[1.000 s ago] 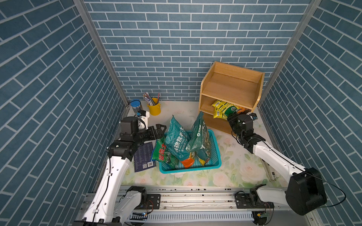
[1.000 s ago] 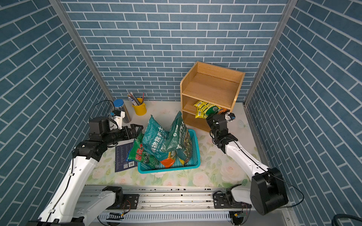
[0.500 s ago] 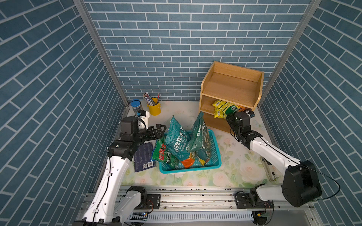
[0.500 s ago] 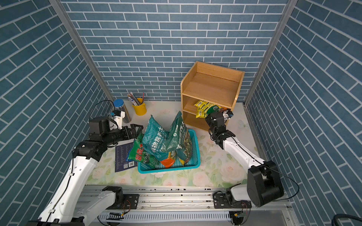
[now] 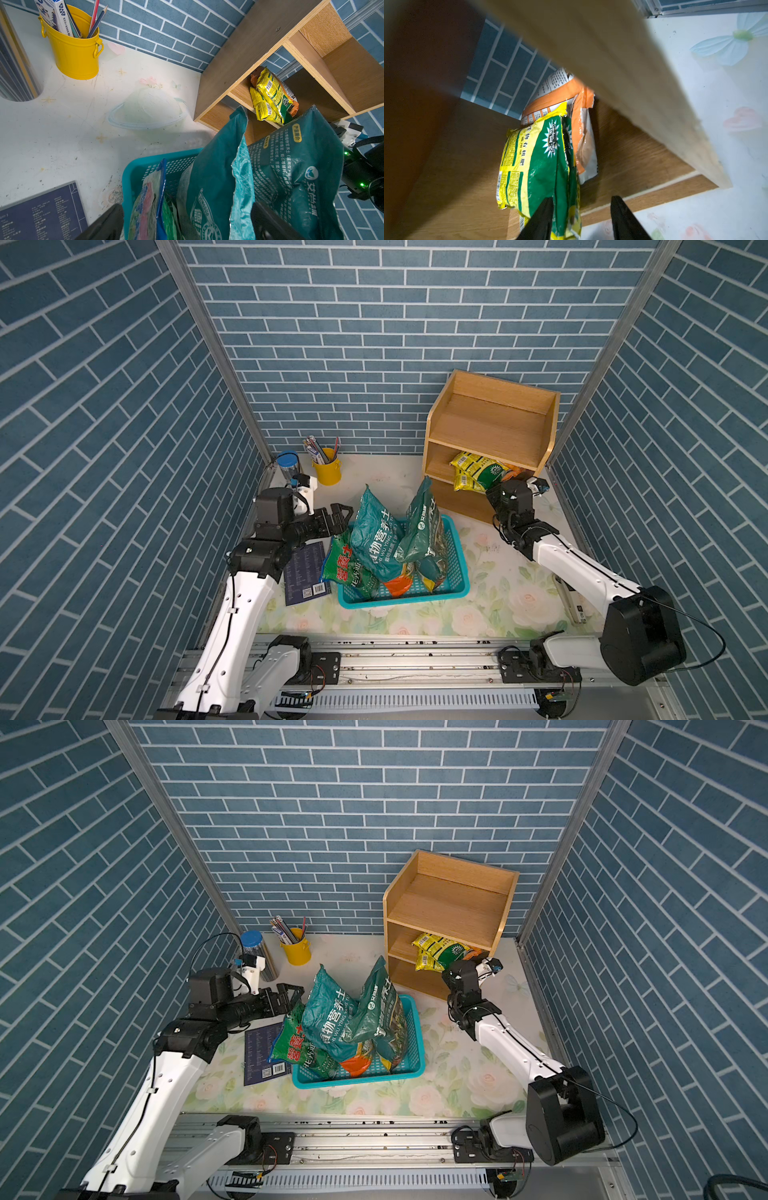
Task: Take down the fertilizer bag from the shelf
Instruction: Pick up the fertilizer bag from the shelf.
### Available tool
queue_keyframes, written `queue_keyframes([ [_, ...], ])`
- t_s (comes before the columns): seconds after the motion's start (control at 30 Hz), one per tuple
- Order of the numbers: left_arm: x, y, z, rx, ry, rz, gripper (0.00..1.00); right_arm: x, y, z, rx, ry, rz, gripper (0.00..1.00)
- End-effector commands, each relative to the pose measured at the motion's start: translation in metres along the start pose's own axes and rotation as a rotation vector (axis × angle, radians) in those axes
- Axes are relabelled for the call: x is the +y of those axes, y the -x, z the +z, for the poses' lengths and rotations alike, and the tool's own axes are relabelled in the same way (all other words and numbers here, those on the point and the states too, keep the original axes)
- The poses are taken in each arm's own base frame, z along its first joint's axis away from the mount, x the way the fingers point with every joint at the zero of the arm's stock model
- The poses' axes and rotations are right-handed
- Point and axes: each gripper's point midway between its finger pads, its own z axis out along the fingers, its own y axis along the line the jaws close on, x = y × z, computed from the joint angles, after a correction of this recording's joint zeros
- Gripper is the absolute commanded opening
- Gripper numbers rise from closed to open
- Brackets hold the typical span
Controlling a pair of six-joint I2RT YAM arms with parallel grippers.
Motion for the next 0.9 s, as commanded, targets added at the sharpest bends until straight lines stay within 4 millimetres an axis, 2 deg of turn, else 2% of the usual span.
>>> queue_keyframes([
  [0.0,0.002,-0.003,0.002,0.006,0.001,0.008,1.0,0.006,0.004,0.014,-0.021,0.003,-0.011,0.48],
  [0.07,0.001,-0.002,0.002,0.005,0.0,0.009,1.0,0.006,0.0,0.019,-0.01,-0.001,-0.018,0.44],
  [0.1,0.001,-0.002,0.002,0.005,0.0,0.009,1.0,0.007,-0.003,0.021,-0.003,0.0,-0.018,0.38],
  [0.2,0.001,-0.002,0.002,0.005,0.0,0.009,1.0,0.009,-0.006,0.024,0.007,0.01,-0.02,0.12],
  [0.27,0.001,-0.002,0.002,0.006,0.0,0.009,1.0,0.011,-0.003,0.023,0.001,0.014,-0.024,0.0],
  [0.53,0.001,-0.002,0.002,0.005,-0.001,0.009,1.0,0.033,0.024,-0.002,-0.074,0.066,-0.098,0.0],
  [0.7,0.001,-0.002,0.002,0.005,0.0,0.009,1.0,0.074,0.041,-0.027,-0.112,0.124,-0.195,0.0],
  [0.87,0.001,-0.002,0.002,0.005,0.0,0.009,1.0,0.105,0.052,-0.047,-0.14,0.157,-0.258,0.0],
])
